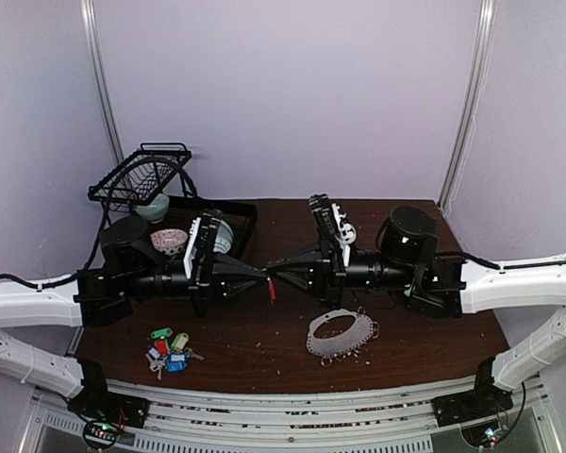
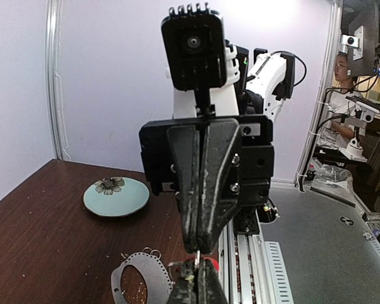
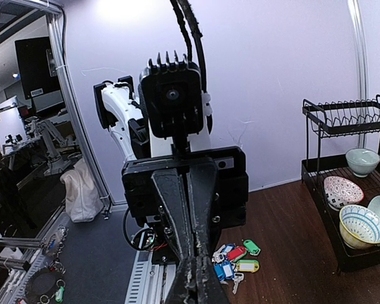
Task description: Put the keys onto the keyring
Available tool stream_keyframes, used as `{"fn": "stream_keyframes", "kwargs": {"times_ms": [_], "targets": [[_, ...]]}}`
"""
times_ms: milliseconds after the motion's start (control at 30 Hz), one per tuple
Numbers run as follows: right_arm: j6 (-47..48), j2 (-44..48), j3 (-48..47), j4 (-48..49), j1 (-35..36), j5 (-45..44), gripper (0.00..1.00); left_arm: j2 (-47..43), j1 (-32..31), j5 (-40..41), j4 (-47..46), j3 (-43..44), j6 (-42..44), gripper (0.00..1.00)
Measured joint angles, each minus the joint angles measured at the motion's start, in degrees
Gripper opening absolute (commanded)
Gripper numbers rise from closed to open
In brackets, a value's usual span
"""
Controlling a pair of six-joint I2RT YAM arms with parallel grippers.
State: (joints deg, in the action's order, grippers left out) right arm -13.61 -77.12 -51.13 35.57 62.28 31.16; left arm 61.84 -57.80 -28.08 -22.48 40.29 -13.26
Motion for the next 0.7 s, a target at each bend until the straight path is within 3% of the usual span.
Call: {"fn": "stream_keyframes", "kwargs": {"times_ms": [100, 267, 433, 600, 700], "targets": [[0.2, -0.1, -0.7, -0.7, 0.0, 0.3, 0.02, -0.1, 0.0, 0.0, -0.4, 0.0, 0.2, 0.0], [0.9, 0.1, -1.0, -2.3, -0.4, 1.7, 0.23, -0.3, 0.0, 0.5, -0.9, -0.6, 1.1, 0.0], [5.9, 3.3, -2.8, -12.0, -1.0, 3.0, 0.35, -1.6, -0.3, 3.6, 1.0, -0.7, 5.6, 0.0], [11.9, 7.8, -5.6, -20.3, -1.0, 1.0, 0.36, -2.3, -3.5, 6.8, 5.3, 0.0, 14.3, 0.0], [15.0, 8.9, -5.7, -21.7, -0.9, -0.1, 0.31, -2.3, -4.9, 8.0, 7.9, 1.0, 18.9, 0.0]]}}
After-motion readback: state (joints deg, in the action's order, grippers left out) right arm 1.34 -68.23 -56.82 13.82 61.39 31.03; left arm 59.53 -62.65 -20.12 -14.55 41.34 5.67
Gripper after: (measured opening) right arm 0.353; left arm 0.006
